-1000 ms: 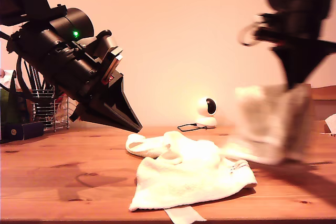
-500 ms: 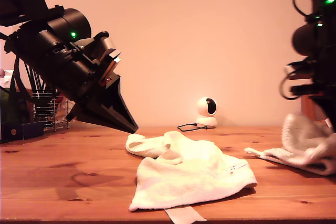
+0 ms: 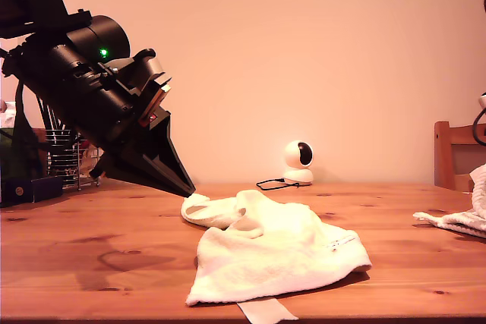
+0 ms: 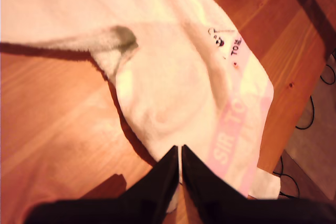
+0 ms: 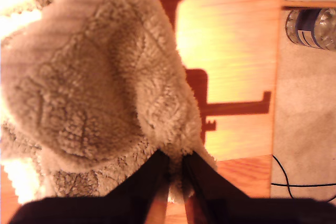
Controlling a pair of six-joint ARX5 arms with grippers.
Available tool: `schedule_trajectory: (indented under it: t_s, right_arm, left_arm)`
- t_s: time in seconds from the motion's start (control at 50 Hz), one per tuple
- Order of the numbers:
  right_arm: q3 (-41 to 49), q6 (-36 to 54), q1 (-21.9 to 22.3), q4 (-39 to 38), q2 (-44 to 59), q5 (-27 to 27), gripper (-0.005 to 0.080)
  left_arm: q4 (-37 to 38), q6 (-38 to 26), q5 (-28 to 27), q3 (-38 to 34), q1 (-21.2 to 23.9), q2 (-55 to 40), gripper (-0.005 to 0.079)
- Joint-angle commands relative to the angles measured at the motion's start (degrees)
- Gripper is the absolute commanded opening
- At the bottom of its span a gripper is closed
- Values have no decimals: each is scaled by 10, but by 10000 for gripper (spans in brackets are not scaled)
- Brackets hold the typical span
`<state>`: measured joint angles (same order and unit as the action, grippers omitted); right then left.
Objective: Fold the tea towel in front of you. After folding it, place it to the right side.
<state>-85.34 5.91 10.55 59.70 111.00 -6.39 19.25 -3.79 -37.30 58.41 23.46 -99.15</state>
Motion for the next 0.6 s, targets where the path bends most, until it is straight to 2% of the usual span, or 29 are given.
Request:
schedule_trajectory:
  t_s: [0.0, 0.06, 0.16, 0.58]
  right_arm:
    - [4, 1, -2, -3, -8, 2, 206]
    - [4, 0, -3, -8, -8, 2, 253]
    - [4, -3, -4, -12, -8, 2, 285]
    - [-37, -16, -31, 30, -52, 4, 285]
  left_arm:
    - [-2, -1, 1, -5, -1, -10, -23]
    - [-2, -1, 1, -5, -1, -10, -23]
    - [-3, -1, 1, -5, -1, -10, -23]
    - [-9, -2, 1, -5, -1, -10, -23]
